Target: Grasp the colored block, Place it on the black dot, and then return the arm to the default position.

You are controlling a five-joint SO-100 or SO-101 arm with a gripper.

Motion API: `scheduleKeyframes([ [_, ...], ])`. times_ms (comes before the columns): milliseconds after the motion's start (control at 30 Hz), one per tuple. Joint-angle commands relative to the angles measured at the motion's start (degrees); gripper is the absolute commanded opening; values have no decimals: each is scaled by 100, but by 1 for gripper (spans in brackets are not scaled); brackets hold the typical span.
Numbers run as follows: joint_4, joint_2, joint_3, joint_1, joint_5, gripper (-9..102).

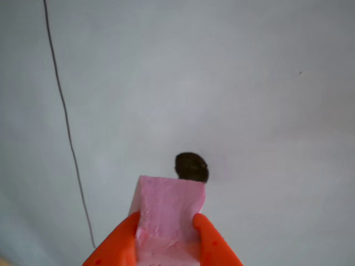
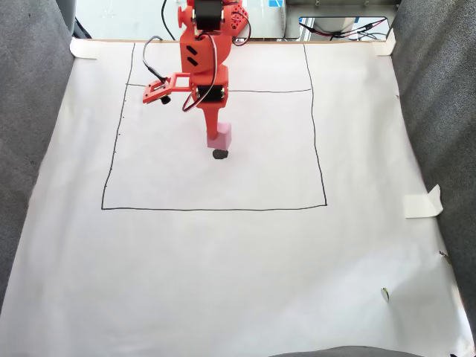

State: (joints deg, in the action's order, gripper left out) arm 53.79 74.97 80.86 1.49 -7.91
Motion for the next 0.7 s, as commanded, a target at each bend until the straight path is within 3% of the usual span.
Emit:
scheduleKeyframes([
  [0,35,-9,-272,35,0,0],
  [667,-105,-352,-281,-35,-79,0],
])
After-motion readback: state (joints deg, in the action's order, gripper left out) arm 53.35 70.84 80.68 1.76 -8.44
